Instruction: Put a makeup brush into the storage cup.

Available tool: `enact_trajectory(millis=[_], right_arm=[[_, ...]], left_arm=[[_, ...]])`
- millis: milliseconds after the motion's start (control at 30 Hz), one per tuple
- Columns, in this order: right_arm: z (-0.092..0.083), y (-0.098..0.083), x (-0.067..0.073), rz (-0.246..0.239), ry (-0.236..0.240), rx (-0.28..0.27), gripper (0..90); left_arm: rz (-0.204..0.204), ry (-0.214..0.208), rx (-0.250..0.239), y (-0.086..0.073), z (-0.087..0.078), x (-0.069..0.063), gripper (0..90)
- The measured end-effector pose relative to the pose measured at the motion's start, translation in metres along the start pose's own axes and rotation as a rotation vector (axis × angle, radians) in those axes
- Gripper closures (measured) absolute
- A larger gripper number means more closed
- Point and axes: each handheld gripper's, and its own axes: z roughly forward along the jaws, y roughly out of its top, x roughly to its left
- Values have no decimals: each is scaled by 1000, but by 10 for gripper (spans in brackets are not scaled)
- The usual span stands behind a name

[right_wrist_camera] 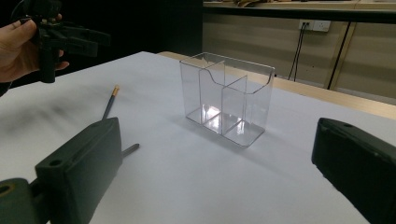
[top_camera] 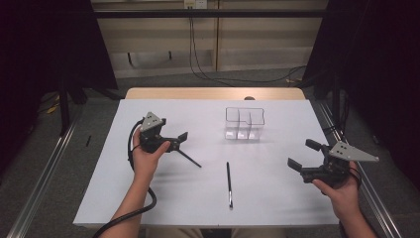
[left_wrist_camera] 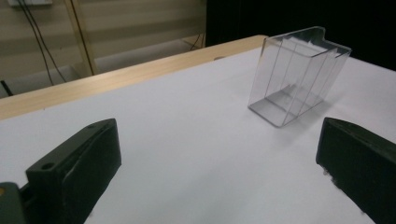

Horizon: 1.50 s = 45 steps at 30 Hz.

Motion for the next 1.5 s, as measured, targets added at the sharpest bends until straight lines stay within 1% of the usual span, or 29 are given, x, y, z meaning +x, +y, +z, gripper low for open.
enact_trajectory(millis=[67, 100, 133, 167, 233, 267, 300, 367, 400, 433, 467, 667, 700, 733, 767, 867, 933, 967, 1100, 1233, 1300, 1400, 1500], right_arm=[[0, 0, 0, 0, 1, 0, 14], [0, 0, 0, 1, 2, 0, 14], [1, 0, 0, 1, 1, -2, 14], [1, 0, 0, -1, 2, -1, 14], [2, 1, 1, -2, 5, 0, 14], [2, 1, 1, -1, 6, 1, 14], [2, 1, 1, 0, 8, 0, 14], [3, 1, 1, 0, 10, 2, 14], [3, 1, 1, 0, 10, 2, 14], [4, 1, 1, -1, 10, 1, 14], [4, 1, 1, -2, 11, 2, 14], [5, 1, 1, -4, 13, 4, 14], [5, 1, 1, -3, 14, 4, 14], [5, 1, 1, -5, 14, 4, 14], [5, 1, 1, -4, 15, 4, 14], [5, 1, 2, -6, 15, 4, 14], [5, 1, 2, -7, 15, 4, 14], [5, 1, 2, -7, 15, 4, 14], [6, 1, 2, -6, 17, 8, 14], [6, 1, 2, -7, 19, 7, 14], [6, 1, 2, -8, 18, 7, 14], [7, 1, 2, -8, 17, 8, 14], [7, 1, 2, -8, 18, 9, 14]], left_arm=[[-14, 8, 32, 1, 2, 1, 0], [-34, 7, 50, 1, 4, 2, 0], [-62, 8, 81, 1, 6, 3, 0], [-75, 18, 99, 1, 7, 4, 0], [-102, 27, 159, 1, 10, 5, 0], [-110, 37, 187, 1, 12, 6, 0], [-118, 42, 218, 1, 12, 7, 0], [-140, 45, 261, 1, 14, 8, 0], [-167, 55, 280, 1, 16, 8, 0], [-169, 64, 309, 2, 17, 9, 0], [-177, 71, 330, 2, 17, 9, 0], [-259, 111, 436, 3, 20, 13, 0], [-269, 119, 451, 3, 21, 14, 0], [-268, 127, 467, 4, 21, 14, 0], [-277, 138, 479, 4, 22, 14, 1], [-304, 133, 513, 5, 24, 14, 0], [-307, 134, 535, 5, 25, 15, 1], [-305, 141, 549, 5, 26, 15, 1], [-323, 148, 597, 3, 28, 16, 1], [-360, 166, 629, -1, 31, 16, 1], [-373, 168, 646, -2, 32, 16, 1], [-387, 177, 658, -3, 36, 15, 1], [-386, 185, 675, -4, 39, 14, 3]])
